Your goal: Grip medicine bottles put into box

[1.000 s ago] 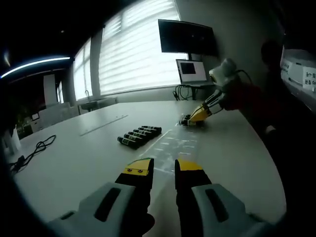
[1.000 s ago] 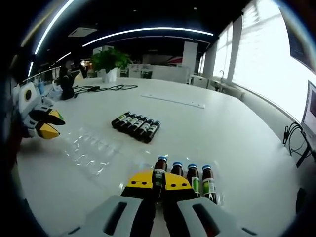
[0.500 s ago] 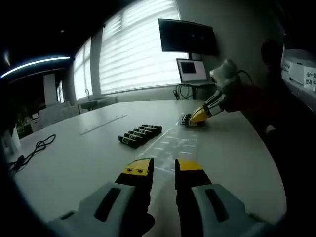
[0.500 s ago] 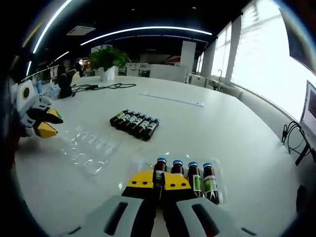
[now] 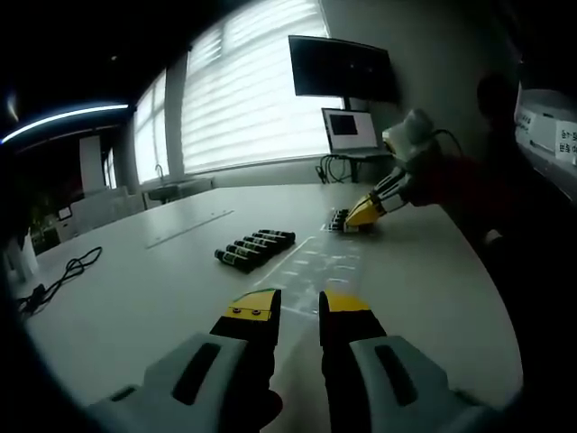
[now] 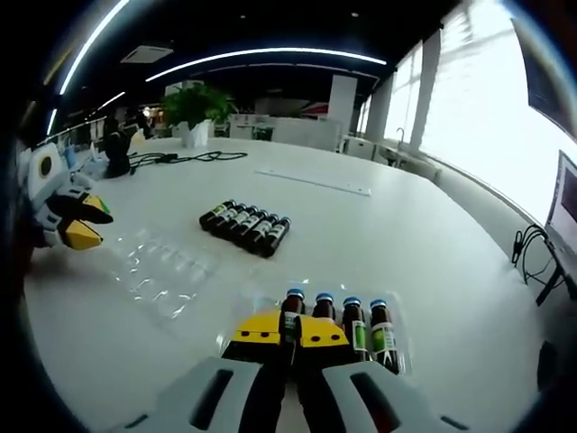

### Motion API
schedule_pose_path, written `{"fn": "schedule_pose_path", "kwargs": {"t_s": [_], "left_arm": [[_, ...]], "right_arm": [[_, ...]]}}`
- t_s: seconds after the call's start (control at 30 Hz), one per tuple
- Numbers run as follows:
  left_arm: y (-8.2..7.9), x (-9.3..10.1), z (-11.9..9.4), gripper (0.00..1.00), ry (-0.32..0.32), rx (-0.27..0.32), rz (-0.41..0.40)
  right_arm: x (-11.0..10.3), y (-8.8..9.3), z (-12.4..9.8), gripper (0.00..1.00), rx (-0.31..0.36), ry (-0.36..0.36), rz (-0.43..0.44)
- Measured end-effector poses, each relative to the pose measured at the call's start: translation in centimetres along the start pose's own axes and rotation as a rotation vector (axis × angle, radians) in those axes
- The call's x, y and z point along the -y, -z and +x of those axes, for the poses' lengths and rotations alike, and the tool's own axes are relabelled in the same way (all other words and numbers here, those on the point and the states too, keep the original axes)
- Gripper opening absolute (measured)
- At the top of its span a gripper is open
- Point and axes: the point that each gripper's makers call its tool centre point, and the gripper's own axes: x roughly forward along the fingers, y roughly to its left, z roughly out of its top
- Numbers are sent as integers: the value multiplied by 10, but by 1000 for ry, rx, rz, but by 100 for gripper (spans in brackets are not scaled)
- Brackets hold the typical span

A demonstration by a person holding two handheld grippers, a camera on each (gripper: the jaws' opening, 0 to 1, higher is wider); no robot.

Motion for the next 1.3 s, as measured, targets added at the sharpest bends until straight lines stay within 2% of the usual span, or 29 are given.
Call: {"fn": "schedule_pose_path", "kwargs": {"t_s": [0.03, 0.17, 0.27, 0.63, 0.83, 1.0, 1.13, 1.3], "left_arm": [[0, 0, 0, 11, 0, 0, -1], [0, -2, 0, 11, -2, 1, -5], [0, -3, 0, 11, -3, 2, -5], [-1, -2, -1, 11, -9, 5, 1], [-4, -6, -3, 11, -23, 16, -7], [-2, -3, -1, 11, -12, 6, -4], [-2, -2, -1, 11, -11, 6, -2], [-4, -3, -2, 11, -16, 11, -2]], "right_arm": [[-1, -1, 0, 0, 1, -2, -32], [-9, -13, -3, 0, 49, -46, 10], [-11, -14, -3, 0, 55, -56, 16], [0, -4, -4, 0, 37, -27, 5], [0, -9, -10, 0, 50, -44, 16], [10, -17, -17, 1, 79, -10, 20], [16, -19, -18, 1, 91, -8, 41], [12, -18, -15, 2, 89, -19, 43]]}}
